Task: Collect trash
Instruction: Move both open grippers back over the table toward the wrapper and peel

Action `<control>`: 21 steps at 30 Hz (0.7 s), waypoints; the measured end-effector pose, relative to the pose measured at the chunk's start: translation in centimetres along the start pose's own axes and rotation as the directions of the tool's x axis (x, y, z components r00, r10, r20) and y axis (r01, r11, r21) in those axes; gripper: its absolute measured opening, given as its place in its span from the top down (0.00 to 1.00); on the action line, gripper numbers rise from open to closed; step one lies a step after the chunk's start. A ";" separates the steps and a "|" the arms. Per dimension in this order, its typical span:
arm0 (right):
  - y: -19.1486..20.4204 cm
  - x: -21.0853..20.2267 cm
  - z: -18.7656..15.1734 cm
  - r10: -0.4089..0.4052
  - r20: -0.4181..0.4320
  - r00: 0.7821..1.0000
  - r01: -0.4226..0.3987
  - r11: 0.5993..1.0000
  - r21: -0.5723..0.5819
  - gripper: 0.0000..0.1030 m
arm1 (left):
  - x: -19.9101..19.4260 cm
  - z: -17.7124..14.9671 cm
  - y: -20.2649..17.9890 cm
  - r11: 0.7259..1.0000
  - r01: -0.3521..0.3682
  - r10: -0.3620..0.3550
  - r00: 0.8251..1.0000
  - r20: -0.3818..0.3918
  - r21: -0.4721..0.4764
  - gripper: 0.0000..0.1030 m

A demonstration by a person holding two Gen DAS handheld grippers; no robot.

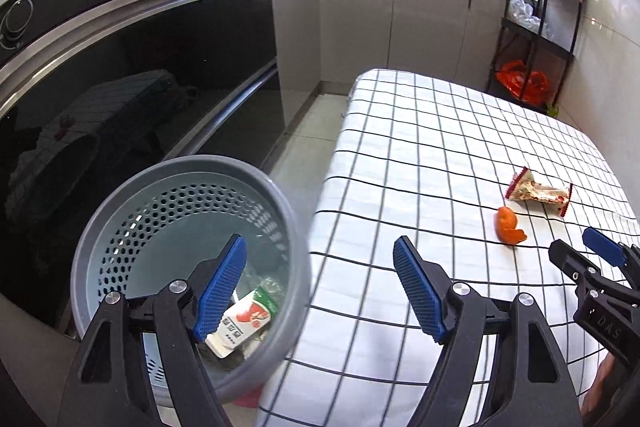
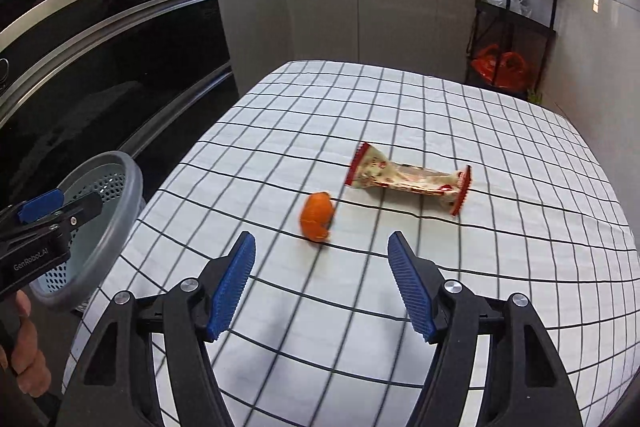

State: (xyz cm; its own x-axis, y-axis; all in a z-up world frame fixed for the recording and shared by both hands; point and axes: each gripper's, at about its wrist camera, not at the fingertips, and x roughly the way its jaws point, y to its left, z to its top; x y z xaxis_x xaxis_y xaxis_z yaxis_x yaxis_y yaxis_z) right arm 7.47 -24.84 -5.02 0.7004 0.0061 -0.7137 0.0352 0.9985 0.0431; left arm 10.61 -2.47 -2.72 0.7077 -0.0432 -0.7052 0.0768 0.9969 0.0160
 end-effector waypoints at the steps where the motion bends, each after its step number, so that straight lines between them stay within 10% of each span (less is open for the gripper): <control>1: -0.6 0.0 0.1 -0.010 -0.001 1.000 0.010 1.000 0.003 0.36 | 0.1 0.0 -0.5 1.000 0.010 -0.010 1.000 -0.004 -0.001 0.28; 21: -6.8 2.0 0.4 -0.065 -0.001 0.998 0.065 0.998 -0.008 0.28 | 2.2 -0.3 -7.3 0.988 0.151 -0.149 0.987 -0.058 0.026 0.21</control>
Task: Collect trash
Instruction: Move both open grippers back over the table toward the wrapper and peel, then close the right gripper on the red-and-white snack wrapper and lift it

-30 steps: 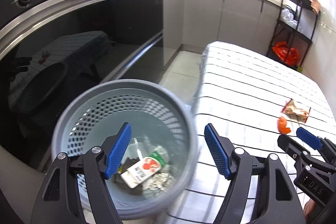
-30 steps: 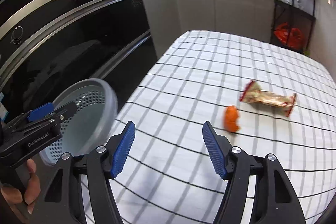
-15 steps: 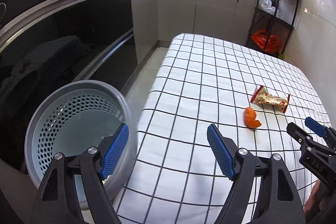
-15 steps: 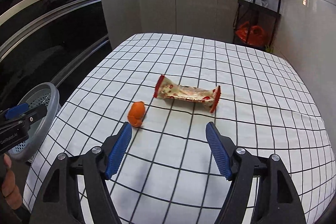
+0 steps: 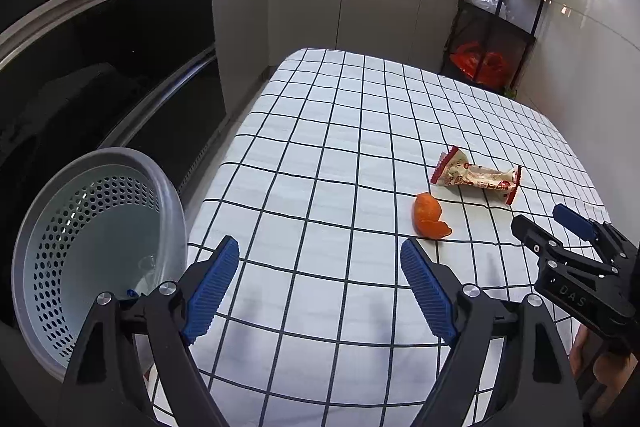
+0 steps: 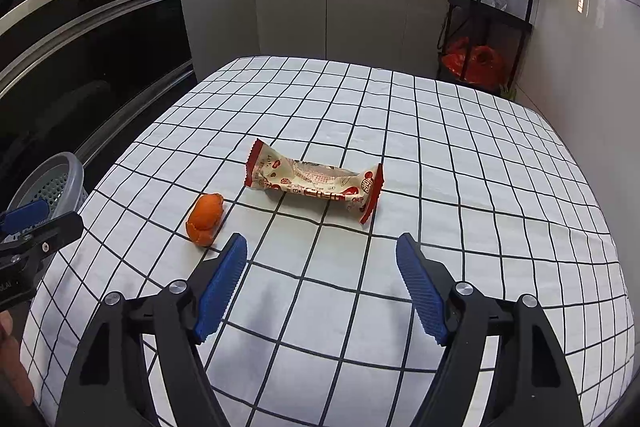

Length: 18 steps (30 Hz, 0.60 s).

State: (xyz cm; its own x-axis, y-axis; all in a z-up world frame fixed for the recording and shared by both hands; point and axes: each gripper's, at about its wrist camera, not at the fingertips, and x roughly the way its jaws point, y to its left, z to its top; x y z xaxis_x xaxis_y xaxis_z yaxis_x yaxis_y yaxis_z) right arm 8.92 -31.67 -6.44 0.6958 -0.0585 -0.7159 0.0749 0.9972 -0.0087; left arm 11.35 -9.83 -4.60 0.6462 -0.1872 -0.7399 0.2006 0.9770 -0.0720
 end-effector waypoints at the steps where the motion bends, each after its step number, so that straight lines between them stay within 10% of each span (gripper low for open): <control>1: -0.2 0.3 0.2 0.000 -0.001 1.000 0.000 1.000 -0.001 0.28 | 0.1 0.0 -0.1 1.000 0.004 -0.004 1.000 -0.004 0.001 0.21; 18: -1.1 5.3 2.8 -0.015 -0.044 0.999 0.012 0.997 -0.071 0.27 | 0.8 -0.1 0.3 1.000 0.007 -0.006 1.000 -0.026 0.014 0.21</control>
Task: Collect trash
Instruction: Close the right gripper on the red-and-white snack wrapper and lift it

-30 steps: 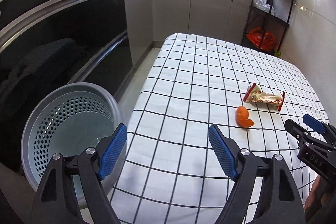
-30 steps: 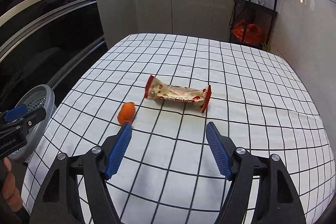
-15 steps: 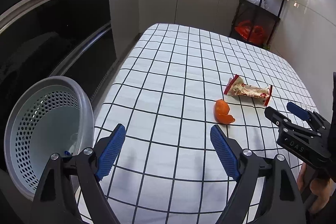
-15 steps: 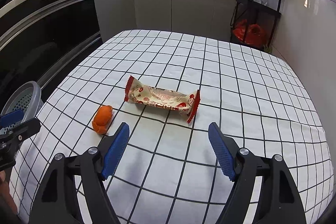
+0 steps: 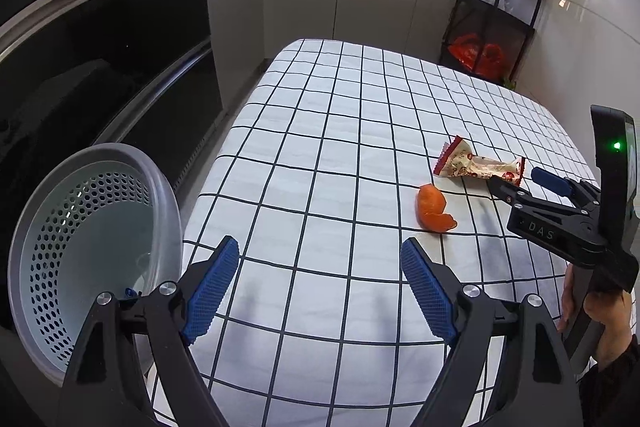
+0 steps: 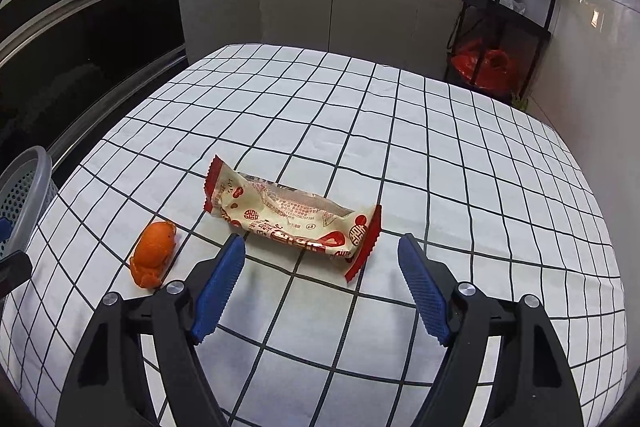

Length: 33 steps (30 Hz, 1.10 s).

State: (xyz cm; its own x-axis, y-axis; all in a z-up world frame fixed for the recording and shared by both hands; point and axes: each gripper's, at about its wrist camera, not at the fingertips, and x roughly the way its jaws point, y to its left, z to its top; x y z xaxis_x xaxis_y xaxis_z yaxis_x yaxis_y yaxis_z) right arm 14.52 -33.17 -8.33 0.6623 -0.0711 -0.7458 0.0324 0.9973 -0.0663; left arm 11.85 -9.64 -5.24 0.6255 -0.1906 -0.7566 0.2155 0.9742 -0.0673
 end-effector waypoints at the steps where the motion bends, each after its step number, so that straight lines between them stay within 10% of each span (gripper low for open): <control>1: 0.1 0.3 0.1 -0.004 -0.008 1.000 0.004 1.000 -0.014 0.27 | 0.0 0.0 0.0 1.000 -0.001 0.001 1.000 0.001 0.002 0.21; 16: 1.7 2.5 1.0 -0.029 -0.028 0.999 0.026 0.995 -0.095 0.28 | 0.6 -0.2 -0.2 1.000 -0.012 0.012 1.000 -0.017 0.016 0.21; 24: 2.5 3.2 1.0 -0.004 -0.057 0.998 -0.002 0.994 -0.105 0.79 | 0.6 -0.1 0.3 1.000 -0.019 0.020 1.000 -0.016 0.013 0.21; 33: 1.0 2.7 0.5 0.094 -0.077 0.993 -0.091 0.995 0.043 0.85 | -0.2 -0.1 0.6 0.999 -0.026 0.026 1.000 -0.004 0.019 0.21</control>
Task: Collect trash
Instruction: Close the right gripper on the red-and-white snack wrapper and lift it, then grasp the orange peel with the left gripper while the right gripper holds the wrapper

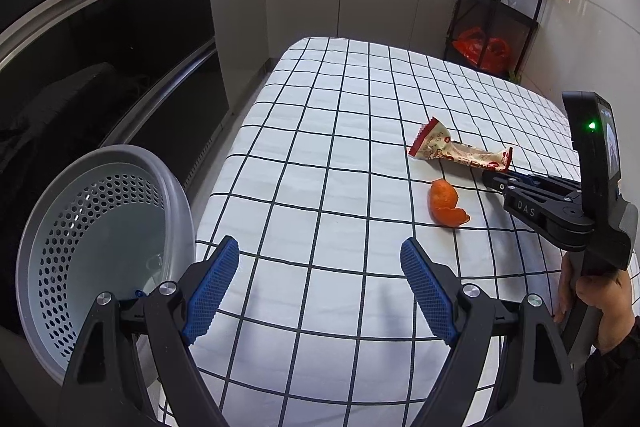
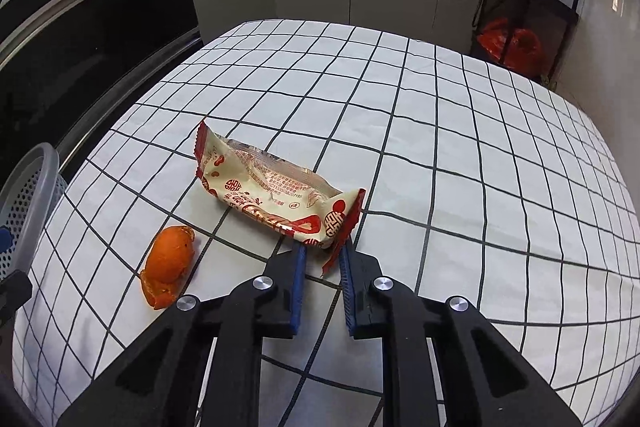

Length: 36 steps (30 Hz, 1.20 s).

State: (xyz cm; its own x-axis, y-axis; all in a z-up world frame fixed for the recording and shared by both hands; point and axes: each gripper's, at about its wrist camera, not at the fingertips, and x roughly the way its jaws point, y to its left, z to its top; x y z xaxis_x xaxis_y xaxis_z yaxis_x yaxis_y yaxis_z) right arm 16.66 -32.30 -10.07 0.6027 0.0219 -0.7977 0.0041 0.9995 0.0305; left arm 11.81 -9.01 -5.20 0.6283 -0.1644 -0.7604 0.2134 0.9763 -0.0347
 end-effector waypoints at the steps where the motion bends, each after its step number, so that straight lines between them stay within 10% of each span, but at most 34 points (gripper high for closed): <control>1: -0.1 -0.2 -0.2 0.008 -0.001 1.000 -0.008 1.000 0.017 0.85 | -0.1 0.0 0.1 1.000 0.001 -0.001 1.000 0.002 -0.001 0.21; 23: -2.1 -13.7 -5.7 -0.033 0.180 0.983 -0.031 0.940 0.340 0.86 | -0.8 0.1 -3.8 0.993 0.106 -0.107 0.994 0.010 0.054 0.19; 36: -5.2 -14.9 -5.8 -0.049 0.203 0.978 -0.039 0.911 0.410 0.86 | 3.3 0.5 -8.5 0.987 0.096 -0.091 0.995 -0.045 0.128 0.18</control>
State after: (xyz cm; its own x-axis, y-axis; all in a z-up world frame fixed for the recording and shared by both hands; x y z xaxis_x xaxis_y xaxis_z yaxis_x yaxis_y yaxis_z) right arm 3.05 -37.72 -1.79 0.7510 -0.0321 -0.6596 0.3076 0.9009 0.3063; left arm 12.47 -17.92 -7.05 0.5718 -0.2464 -0.7825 0.3668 0.9300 -0.0248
